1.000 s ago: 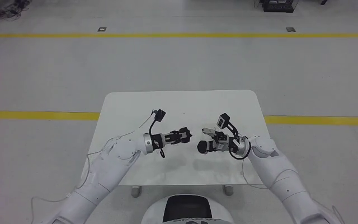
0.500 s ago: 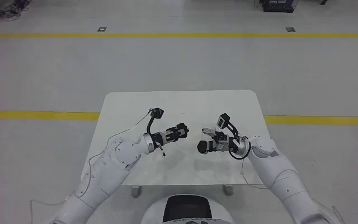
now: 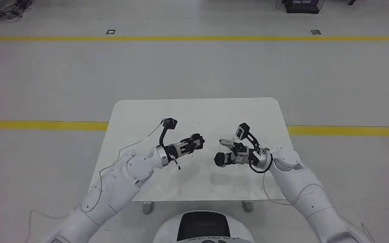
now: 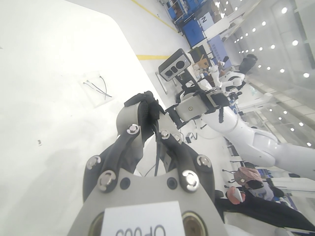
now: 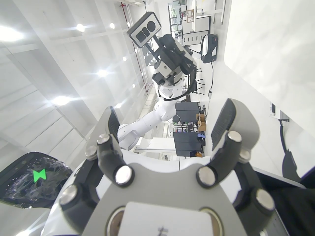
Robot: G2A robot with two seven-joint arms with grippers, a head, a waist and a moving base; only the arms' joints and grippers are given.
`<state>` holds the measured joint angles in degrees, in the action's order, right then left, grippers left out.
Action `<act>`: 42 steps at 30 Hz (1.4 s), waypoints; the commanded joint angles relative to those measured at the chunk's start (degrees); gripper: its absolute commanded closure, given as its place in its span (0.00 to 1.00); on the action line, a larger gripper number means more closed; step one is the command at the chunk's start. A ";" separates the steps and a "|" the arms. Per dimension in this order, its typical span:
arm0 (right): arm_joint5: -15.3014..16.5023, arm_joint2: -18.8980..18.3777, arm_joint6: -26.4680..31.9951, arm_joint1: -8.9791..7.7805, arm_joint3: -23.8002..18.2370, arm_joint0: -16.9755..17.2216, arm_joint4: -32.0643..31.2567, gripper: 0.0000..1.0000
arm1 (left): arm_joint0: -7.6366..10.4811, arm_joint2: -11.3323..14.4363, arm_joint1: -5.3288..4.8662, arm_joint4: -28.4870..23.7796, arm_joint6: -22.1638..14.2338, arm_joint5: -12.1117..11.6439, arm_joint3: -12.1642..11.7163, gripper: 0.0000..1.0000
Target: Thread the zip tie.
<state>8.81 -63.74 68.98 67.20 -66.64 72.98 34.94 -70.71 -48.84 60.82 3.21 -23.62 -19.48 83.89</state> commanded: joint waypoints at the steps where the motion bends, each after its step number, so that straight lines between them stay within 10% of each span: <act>1: 0.00 0.00 0.00 0.00 0.00 0.00 0.00 0.00 | 0.02 -0.05 -0.01 -0.18 -0.15 0.00 0.01 1.00; 9: -1.66 -2.21 -6.05 -0.89 -2.95 0.51 -5.62 0.00 | 0.02 -0.05 -0.01 -0.18 -0.15 0.00 0.01 1.00; 18: -14.91 -5.28 -17.85 -3.55 -13.74 1.92 -30.31 0.00 | 0.02 -0.05 -0.01 -0.18 -0.15 0.00 0.01 1.00; 31: -15.84 -5.60 -19.88 -3.76 -14.86 1.54 -33.23 0.00 | -0.97 -0.37 -0.46 -2.24 -5.28 0.00 2.46 1.00; 42: -19.88 -4.69 -19.06 -4.50 -17.72 -0.99 -43.40 0.00 | -5.78 -5.08 -2.00 -7.73 -8.28 0.00 3.90 1.00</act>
<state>-11.08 -68.41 49.93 62.69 -84.38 71.97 -8.56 -76.10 -53.53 58.89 -3.69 -31.62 -19.48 87.68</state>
